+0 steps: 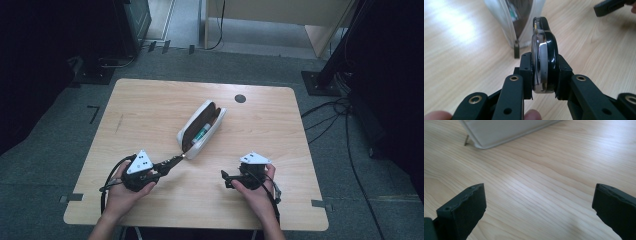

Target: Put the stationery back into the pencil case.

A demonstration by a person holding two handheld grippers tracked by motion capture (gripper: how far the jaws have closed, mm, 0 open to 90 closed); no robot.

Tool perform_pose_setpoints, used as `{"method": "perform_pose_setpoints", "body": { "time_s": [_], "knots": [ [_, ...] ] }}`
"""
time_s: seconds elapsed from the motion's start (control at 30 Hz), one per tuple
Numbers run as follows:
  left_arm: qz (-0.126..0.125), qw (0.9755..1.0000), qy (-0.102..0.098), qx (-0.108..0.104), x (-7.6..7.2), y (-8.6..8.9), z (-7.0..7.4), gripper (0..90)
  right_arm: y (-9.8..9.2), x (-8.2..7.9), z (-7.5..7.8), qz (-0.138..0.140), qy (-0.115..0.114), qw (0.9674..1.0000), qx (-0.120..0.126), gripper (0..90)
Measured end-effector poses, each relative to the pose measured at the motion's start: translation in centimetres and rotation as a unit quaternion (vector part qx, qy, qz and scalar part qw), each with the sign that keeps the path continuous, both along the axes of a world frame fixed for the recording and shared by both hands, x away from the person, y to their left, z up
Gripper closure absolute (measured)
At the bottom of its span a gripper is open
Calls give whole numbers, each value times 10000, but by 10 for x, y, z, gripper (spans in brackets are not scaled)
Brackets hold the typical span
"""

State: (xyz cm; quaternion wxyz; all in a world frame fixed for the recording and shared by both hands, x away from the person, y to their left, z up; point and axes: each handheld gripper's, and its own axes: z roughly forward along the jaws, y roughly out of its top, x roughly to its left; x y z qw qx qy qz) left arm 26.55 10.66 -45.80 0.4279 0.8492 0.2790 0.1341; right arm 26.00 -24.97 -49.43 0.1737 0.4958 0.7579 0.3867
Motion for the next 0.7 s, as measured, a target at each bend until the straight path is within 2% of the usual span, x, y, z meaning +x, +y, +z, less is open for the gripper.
{"method": "perform_pose_setpoints", "body": {
  "time_s": [0.23, 0.47, 0.7],
  "knots": [
    [78, 9998, -154, -47, 6, -6, 16, 738, -31, -7, -5, -264, 80, 9996, -35, 0],
    [205, 9995, -187, -116, 14, -13, 26, 738, -57, -14, -12, -510, 194, 9985, -56, 0],
    [393, 9986, -144, -334, 26, -21, 32, 738, -78, -20, -23, -754, 335, 9964, -205, 0]
  ]
}}
